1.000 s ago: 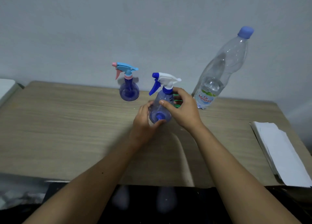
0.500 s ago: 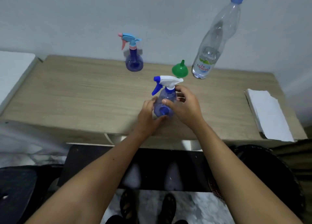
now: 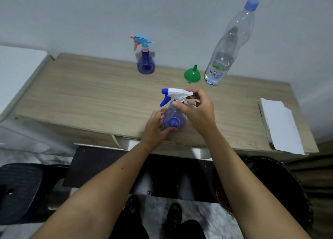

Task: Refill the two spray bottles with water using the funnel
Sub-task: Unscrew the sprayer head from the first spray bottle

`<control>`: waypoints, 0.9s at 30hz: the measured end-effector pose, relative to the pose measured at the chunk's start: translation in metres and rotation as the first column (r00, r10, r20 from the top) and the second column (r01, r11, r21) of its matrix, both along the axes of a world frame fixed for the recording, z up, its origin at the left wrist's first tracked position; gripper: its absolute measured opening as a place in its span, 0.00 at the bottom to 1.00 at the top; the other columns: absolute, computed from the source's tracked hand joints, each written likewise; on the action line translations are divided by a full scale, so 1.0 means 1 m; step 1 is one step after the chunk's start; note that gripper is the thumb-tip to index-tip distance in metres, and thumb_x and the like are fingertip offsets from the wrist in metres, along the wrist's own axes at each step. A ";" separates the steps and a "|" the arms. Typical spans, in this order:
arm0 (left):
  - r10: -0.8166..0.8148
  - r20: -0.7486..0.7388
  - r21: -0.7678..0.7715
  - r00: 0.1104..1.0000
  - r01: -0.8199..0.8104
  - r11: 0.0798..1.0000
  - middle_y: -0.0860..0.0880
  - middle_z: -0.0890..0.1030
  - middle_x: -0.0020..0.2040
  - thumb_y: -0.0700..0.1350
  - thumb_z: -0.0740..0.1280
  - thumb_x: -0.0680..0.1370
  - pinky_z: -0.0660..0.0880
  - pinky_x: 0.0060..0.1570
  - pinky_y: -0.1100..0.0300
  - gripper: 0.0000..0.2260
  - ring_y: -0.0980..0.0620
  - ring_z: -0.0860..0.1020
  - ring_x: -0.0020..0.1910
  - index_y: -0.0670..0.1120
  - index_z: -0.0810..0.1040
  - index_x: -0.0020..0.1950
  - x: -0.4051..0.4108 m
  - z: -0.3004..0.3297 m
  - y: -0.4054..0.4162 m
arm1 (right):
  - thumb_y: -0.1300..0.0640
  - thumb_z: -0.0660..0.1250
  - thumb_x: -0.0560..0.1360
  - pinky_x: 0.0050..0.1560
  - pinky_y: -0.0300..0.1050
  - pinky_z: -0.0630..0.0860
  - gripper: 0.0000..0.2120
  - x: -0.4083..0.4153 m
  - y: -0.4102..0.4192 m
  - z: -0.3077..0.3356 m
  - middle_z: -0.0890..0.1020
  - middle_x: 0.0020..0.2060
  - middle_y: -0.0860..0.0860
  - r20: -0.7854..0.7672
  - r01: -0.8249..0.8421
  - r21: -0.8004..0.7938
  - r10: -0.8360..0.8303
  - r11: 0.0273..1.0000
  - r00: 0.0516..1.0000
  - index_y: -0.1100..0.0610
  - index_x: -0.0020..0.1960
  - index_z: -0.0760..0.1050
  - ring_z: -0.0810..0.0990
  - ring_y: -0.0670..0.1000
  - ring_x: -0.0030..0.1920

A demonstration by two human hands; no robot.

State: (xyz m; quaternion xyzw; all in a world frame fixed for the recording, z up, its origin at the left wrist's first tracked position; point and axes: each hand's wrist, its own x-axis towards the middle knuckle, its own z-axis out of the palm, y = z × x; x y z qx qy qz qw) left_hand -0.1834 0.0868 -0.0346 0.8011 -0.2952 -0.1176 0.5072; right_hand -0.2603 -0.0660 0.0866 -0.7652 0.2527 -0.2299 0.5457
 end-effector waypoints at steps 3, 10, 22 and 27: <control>0.009 -0.026 0.011 1.000 -0.009 1.000 0.50 0.79 0.62 0.56 0.81 0.69 0.82 0.57 0.49 0.35 0.53 0.80 0.60 0.46 0.76 0.71 -0.001 0.003 0.002 | 0.60 0.85 0.67 0.45 0.41 0.82 0.19 0.000 -0.001 0.004 0.85 0.42 0.48 0.002 -0.040 0.018 0.040 0.999 0.999 0.50 0.50 0.79 0.82 0.44 0.39; 0.044 -0.063 0.056 0.997 -0.040 0.998 0.50 0.79 0.63 0.58 0.81 0.66 0.82 0.56 0.45 0.39 0.52 0.81 0.61 0.44 0.75 0.72 -0.006 0.008 0.004 | 0.54 0.84 0.67 0.46 0.47 0.83 0.18 -0.009 0.001 0.011 0.85 0.39 0.47 0.001 -0.039 -0.186 0.040 0.982 0.999 0.53 0.51 0.79 0.85 0.49 0.41; -0.016 -0.065 0.062 0.998 0.020 0.998 0.47 0.80 0.64 0.48 0.84 0.68 0.78 0.59 0.60 0.36 0.49 0.80 0.61 0.43 0.75 0.72 -0.001 0.009 0.004 | 0.59 0.85 0.66 0.43 0.40 0.81 0.24 -0.017 0.012 0.016 0.83 0.39 0.42 -0.067 -0.048 -0.131 0.039 0.990 0.997 0.52 0.54 0.75 0.82 0.41 0.40; -0.005 -0.138 -0.007 0.990 0.004 1.000 0.48 0.80 0.64 0.53 0.84 0.66 0.80 0.61 0.43 0.36 0.48 0.82 0.61 0.52 0.75 0.71 -0.006 0.011 0.007 | 0.67 0.75 0.74 0.46 0.32 0.79 0.16 -0.020 0.017 0.015 0.83 0.48 0.48 -0.075 -0.034 -0.088 0.027 0.996 0.997 0.55 0.56 0.74 0.82 0.36 0.47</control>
